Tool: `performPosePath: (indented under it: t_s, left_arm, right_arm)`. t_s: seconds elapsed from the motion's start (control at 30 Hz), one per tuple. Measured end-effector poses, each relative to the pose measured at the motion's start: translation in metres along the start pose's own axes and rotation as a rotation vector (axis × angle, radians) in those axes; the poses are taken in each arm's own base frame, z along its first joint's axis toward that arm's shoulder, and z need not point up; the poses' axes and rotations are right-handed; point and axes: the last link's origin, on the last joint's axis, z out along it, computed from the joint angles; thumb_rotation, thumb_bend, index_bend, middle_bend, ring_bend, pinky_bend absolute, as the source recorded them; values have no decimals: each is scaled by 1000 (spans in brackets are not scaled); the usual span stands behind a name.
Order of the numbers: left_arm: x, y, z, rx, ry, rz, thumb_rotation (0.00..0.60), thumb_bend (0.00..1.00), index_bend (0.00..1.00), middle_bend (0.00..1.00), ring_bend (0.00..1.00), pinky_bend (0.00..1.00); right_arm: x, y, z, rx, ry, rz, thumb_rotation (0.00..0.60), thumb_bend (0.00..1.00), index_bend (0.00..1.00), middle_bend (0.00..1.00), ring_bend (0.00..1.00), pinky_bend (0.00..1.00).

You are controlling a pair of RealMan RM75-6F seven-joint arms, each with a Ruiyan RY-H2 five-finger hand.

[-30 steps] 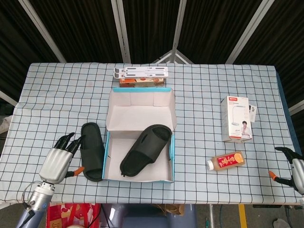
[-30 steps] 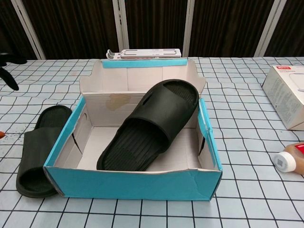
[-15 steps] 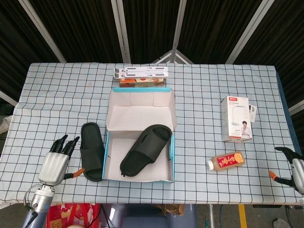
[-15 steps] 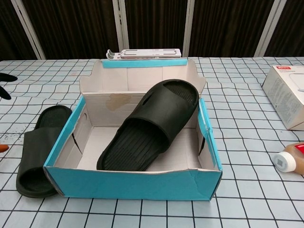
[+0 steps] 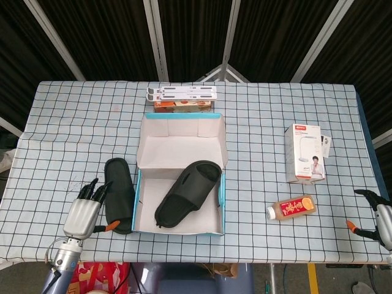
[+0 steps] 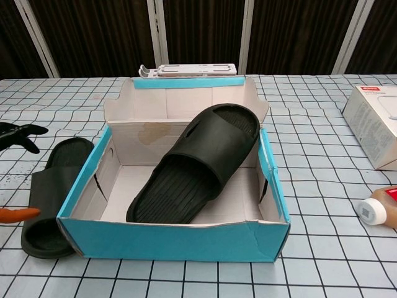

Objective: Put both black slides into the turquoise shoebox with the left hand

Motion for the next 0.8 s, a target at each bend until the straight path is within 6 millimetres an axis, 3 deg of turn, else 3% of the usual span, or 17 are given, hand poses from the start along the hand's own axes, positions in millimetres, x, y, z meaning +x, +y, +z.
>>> performPosePath:
  t_s: [0.8]
  left_arm:
    - [-27,0,10,-12,-30,62,379,77,0,189,40,157]
  right_arm:
    - [-1,-1,1,11,-7,6,600,234,259,252,267,273]
